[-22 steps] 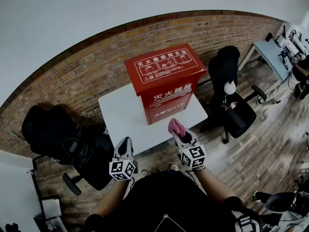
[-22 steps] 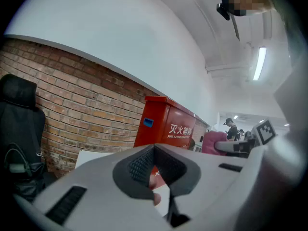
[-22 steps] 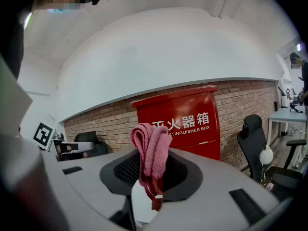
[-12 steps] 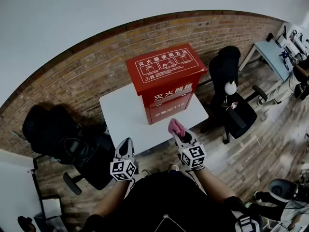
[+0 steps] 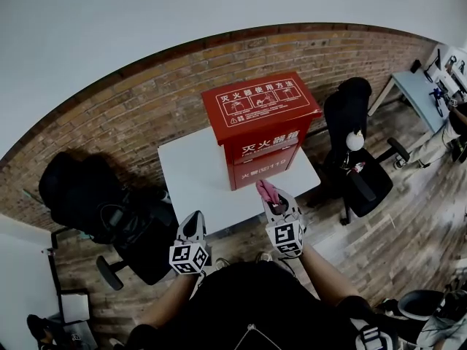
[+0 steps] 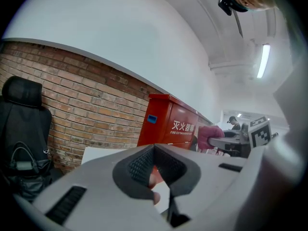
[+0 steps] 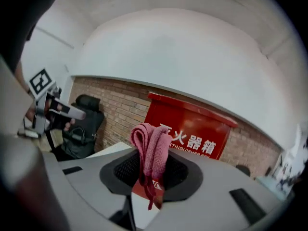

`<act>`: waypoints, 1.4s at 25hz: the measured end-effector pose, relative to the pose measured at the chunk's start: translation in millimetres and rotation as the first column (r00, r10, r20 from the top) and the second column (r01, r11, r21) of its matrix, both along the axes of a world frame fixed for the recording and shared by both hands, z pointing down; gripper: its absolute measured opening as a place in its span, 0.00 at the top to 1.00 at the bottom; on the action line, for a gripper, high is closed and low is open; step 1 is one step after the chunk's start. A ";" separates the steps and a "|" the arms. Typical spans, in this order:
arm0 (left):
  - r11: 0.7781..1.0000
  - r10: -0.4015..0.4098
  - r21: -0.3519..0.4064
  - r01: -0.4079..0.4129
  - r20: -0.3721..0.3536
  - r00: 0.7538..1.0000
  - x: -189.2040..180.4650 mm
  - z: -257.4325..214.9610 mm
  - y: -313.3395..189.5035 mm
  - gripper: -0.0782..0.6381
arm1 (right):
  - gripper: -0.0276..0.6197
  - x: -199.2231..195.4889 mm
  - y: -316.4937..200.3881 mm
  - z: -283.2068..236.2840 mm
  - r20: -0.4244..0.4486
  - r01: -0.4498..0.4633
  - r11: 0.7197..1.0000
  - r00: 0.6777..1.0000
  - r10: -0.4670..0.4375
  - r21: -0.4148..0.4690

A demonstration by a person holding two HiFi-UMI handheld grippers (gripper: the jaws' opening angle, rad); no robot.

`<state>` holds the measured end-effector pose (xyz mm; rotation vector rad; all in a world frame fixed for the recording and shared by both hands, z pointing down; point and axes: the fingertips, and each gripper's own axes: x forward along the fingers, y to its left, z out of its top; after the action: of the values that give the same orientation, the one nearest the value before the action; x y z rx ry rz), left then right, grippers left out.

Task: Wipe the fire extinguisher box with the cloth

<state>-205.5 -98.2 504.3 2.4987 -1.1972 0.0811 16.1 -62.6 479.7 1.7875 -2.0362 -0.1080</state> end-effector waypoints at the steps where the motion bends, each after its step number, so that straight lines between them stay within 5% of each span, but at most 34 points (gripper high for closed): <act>1: 1.000 -0.004 -0.001 0.004 0.000 1.000 -1.9 0.2 0.5 0.87 | 0.78 -1.7 -4.9 -4.7 -0.088 0.011 1.000 0.996 -0.010 0.013; 5: 1.000 -0.023 -0.004 0.023 0.000 1.000 -9.9 0.5 3.1 0.87 | 0.78 -10.3 -29.3 -26.1 -0.362 0.074 0.994 0.931 -0.041 0.078; 14: 0.996 -0.089 -0.010 0.089 0.005 0.996 -38.0 1.1 9.5 0.87 | 0.78 -33.9 -77.2 -52.8 -0.686 0.173 0.979 0.725 -0.056 0.103; 22: 0.989 -0.145 -0.024 0.145 0.002 0.989 -58.5 5.0 13.4 0.87 | 0.78 -45.7 -106.2 -65.2 -0.819 0.185 0.974 0.574 0.002 0.132; 35: 0.973 -0.224 -0.060 0.223 0.005 0.975 -85.0 17.2 20.4 0.87 | 0.78 -48.1 -131.4 -65.3 -0.880 0.172 0.971 0.470 0.068 0.167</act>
<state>-290.6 -77.8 521.5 2.2954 -1.4446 0.0553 -32.1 -194.0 414.4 1.2910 -1.2888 -1.1117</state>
